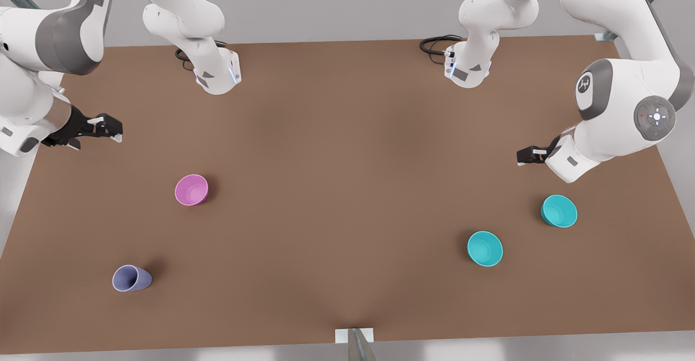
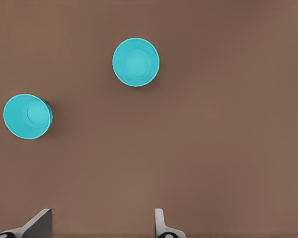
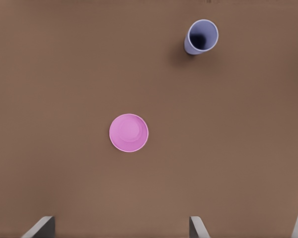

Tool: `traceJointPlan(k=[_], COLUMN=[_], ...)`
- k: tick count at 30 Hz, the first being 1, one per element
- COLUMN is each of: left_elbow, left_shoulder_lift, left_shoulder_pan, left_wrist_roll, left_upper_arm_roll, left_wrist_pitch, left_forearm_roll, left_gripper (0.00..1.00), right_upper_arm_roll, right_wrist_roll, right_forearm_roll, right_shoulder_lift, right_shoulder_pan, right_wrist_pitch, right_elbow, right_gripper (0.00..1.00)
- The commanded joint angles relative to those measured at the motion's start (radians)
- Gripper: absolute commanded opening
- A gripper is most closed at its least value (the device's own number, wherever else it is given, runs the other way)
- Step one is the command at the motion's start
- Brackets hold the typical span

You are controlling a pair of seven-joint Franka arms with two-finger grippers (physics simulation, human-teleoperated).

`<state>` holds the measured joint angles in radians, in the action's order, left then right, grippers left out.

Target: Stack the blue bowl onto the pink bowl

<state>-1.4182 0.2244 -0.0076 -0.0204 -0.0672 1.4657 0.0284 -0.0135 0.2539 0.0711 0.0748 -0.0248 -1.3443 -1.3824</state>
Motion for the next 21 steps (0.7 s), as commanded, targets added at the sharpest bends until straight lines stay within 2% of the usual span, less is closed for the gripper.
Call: traceJointPlan(k=[1, 4, 6, 8, 9, 13, 16, 21], left_elbow=[0.001, 0.001, 0.001, 0.001, -0.001, -0.005, -0.005, -0.001], left_shoulder_lift=[-0.002, -0.002, -0.002, -0.002, -0.002, 0.001, 0.003, 0.004], left_shoulder_pan=[0.0, 0.0, 0.0, 0.003, 0.002, 0.003, 0.001, 0.001], left_wrist_roll=[0.013, 0.013, 0.013, 0.013, 0.013, 0.014, 0.013, 0.013], left_upper_arm_roll=[0.0, 0.0, 0.0, 0.0, -0.002, -0.002, -0.002, -0.002], left_wrist_pitch=[-0.001, -0.001, -0.001, -0.001, -0.002, -0.027, -0.027, -0.025], left_forearm_roll=[-0.001, -0.001, 0.001, 0.004, 0.002, 0.002, 0.001, 0.001], left_gripper=[1.0, 1.0, 1.0, 1.0, 1.0, 1.0, 1.0, 1.0], right_upper_arm_roll=[0.0, 0.0, 0.0, 0.0, 0.0, 0.0, 0.001, 0.001], right_wrist_roll=[0.045, 0.045, 0.033, -0.002, -0.005, -0.053, -0.042, -0.035], right_forearm_roll=[-0.001, -0.004, -0.007, -0.059, -0.115, -0.185, -0.254, -0.284], right_shoulder_lift=[0.0, 0.04, 0.111, 0.177, 0.195, 0.307, 0.284, 0.292], right_shoulder_pan=[-0.003, -0.003, -0.013, -0.069, -0.103, -0.152, -0.152, -0.159], right_wrist_pitch=[-0.003, 0.011, -0.041, -0.22, -0.382, -0.509, -0.727, -0.955], right_elbow=[0.0, 0.003, -0.061, -0.182, -0.295, -0.34, -0.549, -0.715], right_gripper=[1.0, 1.0, 1.0, 1.0, 1.0, 1.0, 1.0, 1.0])
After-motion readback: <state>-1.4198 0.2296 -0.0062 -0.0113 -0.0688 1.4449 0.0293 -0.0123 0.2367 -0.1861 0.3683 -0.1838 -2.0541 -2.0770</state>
